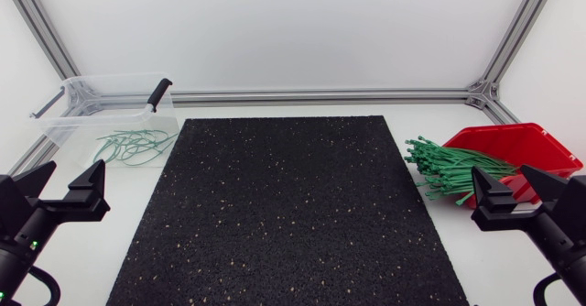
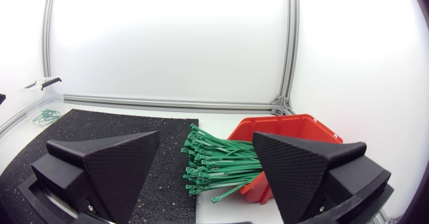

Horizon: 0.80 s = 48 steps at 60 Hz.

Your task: Take a green cable tie from the red box, thread the tail through the head to close it, then place it in the transparent bin on the left.

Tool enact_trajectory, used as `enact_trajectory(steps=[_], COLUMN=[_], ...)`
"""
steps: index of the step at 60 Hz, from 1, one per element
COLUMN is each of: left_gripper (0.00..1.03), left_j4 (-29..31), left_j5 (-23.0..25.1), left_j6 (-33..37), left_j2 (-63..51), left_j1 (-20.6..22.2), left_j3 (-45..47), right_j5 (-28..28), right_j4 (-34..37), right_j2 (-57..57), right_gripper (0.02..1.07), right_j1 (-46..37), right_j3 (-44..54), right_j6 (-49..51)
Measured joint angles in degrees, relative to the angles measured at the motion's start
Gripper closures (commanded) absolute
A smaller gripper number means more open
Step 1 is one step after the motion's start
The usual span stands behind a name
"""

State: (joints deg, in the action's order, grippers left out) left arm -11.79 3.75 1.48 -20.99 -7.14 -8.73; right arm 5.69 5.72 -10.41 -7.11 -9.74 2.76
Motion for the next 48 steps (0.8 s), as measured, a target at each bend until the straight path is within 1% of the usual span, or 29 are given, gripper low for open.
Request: enact_trajectory(steps=[21,37,48], left_gripper=[0.05,0.05,0.05], left_j4=[6.05,10.99,11.15], left_j5=[-1.53,-2.84,-3.28], left_j6=[-0.20,-0.37,-0.37], left_j2=[10.25,17.75,20.59], left_j1=[3.43,5.99,6.86], left_j3=[3.74,6.29,6.34], right_j5=[-5.05,-5.55,-5.55], right_j4=[-4.66,-4.76,-4.74], right_j2=[9.64,10.10,10.10], right_gripper=[0.06,0.06,0.06], right_j1=[6.60,6.71,6.71], right_j3=[8.35,8.37,8.37], right_j6=[-1.49,-1.49,-1.49])
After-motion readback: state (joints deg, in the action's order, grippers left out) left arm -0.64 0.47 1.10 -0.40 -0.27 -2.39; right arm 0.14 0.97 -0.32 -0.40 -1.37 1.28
